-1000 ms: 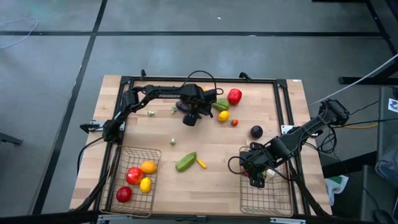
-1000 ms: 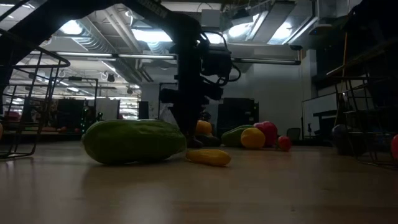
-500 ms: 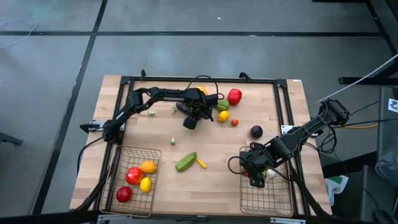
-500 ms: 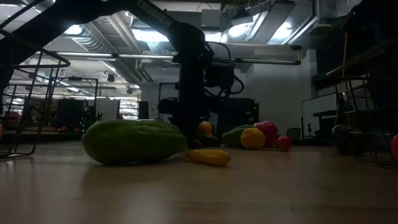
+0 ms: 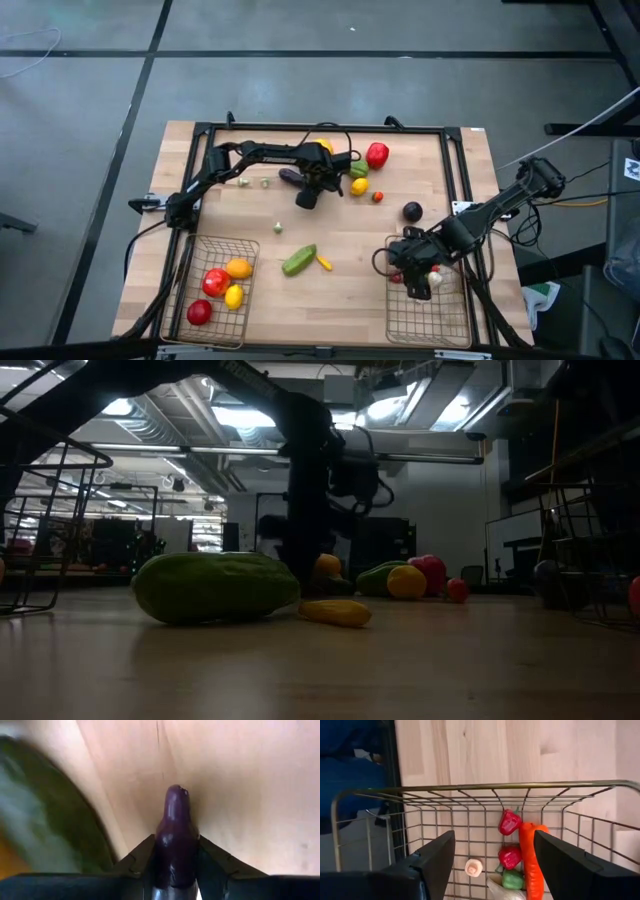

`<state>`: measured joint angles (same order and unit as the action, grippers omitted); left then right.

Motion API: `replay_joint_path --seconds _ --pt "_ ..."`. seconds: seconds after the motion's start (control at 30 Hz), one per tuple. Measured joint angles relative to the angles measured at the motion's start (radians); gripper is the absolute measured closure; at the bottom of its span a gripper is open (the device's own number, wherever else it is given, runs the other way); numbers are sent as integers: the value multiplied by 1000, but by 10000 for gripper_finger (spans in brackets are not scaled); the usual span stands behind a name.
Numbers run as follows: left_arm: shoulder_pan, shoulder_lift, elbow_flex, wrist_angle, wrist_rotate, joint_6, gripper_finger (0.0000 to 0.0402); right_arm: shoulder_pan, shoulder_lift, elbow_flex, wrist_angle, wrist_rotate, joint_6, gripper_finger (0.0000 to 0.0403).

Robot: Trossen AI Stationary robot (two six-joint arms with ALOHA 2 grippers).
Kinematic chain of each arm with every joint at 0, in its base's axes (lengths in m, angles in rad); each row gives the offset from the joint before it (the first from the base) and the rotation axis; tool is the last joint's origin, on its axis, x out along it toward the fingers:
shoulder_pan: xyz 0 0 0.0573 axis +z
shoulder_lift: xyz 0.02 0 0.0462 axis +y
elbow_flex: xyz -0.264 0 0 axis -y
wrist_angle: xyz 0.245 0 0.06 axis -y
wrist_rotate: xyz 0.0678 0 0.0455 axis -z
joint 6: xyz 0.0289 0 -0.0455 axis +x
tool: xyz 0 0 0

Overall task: Sort produce into baskets
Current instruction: Put the purple eggplant into the right wire basket

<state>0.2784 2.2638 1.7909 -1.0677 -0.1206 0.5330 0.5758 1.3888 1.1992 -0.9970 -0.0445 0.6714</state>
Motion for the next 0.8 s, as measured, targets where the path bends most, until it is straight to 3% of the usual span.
replay_joint_path --seconds 0.23,0.43,0.67,0.8 --pt "-56 -80 94 -20 42 -16 303 1 -115 0 -1 65 -27 134" --pt "-121 -142 196 54 141 -134 295 0 -216 0 -2 235 -96 134" --pt "-209 -151 243 333 267 -383 293 0 -310 0 -7 478 -131 134" --pt "-264 -152 243 507 301 -493 294 0 -352 0 -19 553 -146 134"
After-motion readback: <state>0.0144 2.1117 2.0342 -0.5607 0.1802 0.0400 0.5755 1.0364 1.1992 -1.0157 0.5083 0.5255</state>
